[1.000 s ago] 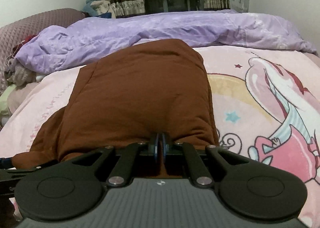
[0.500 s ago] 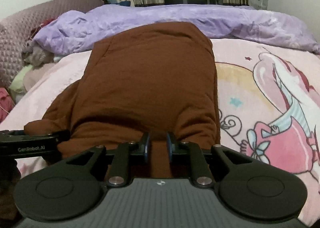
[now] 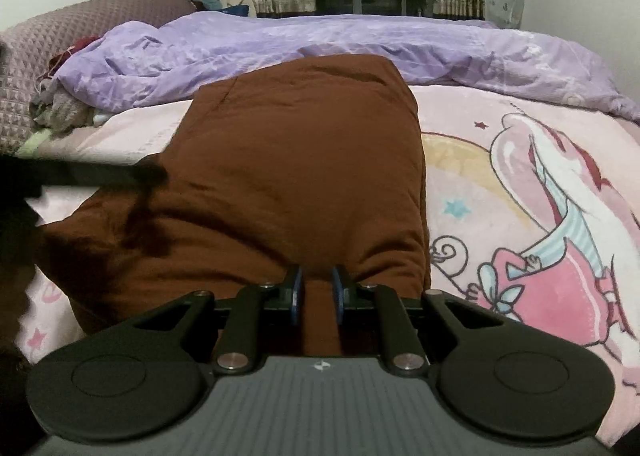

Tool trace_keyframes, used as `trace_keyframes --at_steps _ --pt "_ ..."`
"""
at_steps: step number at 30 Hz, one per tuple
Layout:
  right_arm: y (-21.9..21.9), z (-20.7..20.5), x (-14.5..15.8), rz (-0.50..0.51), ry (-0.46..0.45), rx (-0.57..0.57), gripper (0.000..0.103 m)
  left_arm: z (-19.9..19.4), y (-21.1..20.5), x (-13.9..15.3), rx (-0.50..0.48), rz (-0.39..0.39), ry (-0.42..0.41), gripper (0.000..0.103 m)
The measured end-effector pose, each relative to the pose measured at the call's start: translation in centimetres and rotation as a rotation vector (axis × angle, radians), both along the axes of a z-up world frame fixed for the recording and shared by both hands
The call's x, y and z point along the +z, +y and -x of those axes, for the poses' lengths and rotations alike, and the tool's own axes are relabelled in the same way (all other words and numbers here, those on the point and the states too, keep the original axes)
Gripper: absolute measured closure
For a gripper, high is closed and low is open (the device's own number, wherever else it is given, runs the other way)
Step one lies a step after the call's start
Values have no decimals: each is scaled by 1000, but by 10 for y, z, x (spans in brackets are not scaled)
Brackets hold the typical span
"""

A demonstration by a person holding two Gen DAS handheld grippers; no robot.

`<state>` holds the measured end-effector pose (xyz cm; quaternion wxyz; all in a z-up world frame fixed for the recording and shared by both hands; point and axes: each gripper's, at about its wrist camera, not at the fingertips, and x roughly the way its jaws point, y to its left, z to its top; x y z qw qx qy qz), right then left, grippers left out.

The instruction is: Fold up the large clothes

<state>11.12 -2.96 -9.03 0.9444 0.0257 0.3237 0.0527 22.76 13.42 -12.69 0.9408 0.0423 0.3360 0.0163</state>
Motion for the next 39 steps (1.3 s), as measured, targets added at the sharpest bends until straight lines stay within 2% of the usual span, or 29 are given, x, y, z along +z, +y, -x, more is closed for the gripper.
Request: trace_keyframes --at_steps 3,6,8,9,10,11,13,15,18,20,21,22,23,26,34,37,39 --pt "8 2 10 56 -13 23 84 4 3 -13 30 -1 18 0" --pt "10 -2 29 56 -32 24 84 4 11 8 36 9 31 0" --pt "8 -8 46 53 -93 38 80 3 14 32 50 -4 -25 0" --pt "7 -13 55 58 -131 32 74 1 16 45 60 -1 -66 0" --pt "5 -21 63 61 -168 18 69 -2 18 57 69 15 -113 0" --pt "2 -31 71 52 -205 -1 69 -6 20 66 76 36 -152 0" --pt "-4 -53 79 7 -272 -35 69 -22 21 73 83 70 -190 0" --pt "-9 -79 77 -52 -309 -65 69 -42 19 65 79 100 -198 0" --pt "-16 -117 54 -157 -277 -67 69 -69 15 23 81 94 -146 0" --pt "-14 -144 15 -166 -181 -72 68 -80 13 -22 80 66 -71 0" --pt "-12 -156 -12 -162 -98 -84 69 -81 14 -39 75 100 -54 0" --pt "-11 -164 -31 -162 -43 -87 70 -81 23 -51 92 168 -39 0" --pt "-13 -168 -35 -180 -21 -80 70 -82 33 -48 109 223 -31 0" --pt "-24 -164 -25 -242 -44 -73 67 -82 42 -45 105 265 -40 0" --pt "-21 -163 -25 -220 -14 -70 67 -81 35 -42 115 226 -26 0" --pt "-12 -165 -9 -168 4 -66 67 -85 30 -18 130 164 -10 0" --pt "-7 -151 12 -113 -38 -52 66 -70 23 5 129 117 -47 0"
